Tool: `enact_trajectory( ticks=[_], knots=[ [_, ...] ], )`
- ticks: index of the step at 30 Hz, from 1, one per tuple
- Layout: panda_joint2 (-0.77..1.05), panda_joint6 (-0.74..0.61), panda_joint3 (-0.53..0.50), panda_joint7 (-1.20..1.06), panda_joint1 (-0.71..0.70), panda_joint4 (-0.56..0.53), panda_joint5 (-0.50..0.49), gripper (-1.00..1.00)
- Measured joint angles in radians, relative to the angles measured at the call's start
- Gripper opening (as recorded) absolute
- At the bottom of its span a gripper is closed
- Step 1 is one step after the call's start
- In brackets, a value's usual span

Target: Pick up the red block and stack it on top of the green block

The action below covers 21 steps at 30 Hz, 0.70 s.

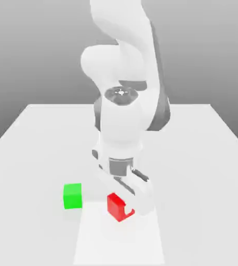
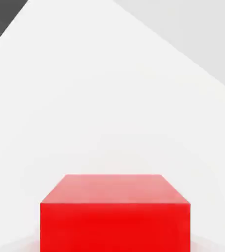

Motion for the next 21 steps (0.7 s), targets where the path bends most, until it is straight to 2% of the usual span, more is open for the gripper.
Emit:
enact_trajectory(
  ticks=[6, 10, 14, 17, 21],
  knots=[
    [-0.101, -0.082, 0.005, -0.037, -0.001, -0.028, 0.074, -1.0],
    [-0.203, -0.139, -0.044, 0.162, -0.114, -0.084, 0.067, -1.0],
    [-0.307, -0.18, -0.091, 0.331, -0.209, -0.14, 0.106, -1.0],
    [-0.299, -0.145, -0.109, 0.442, -0.288, -0.165, 0.108, -1.0],
    [-0.183, -0.028, -0.105, 0.486, -0.32, -0.164, 0.074, -1.0]
  ],
)
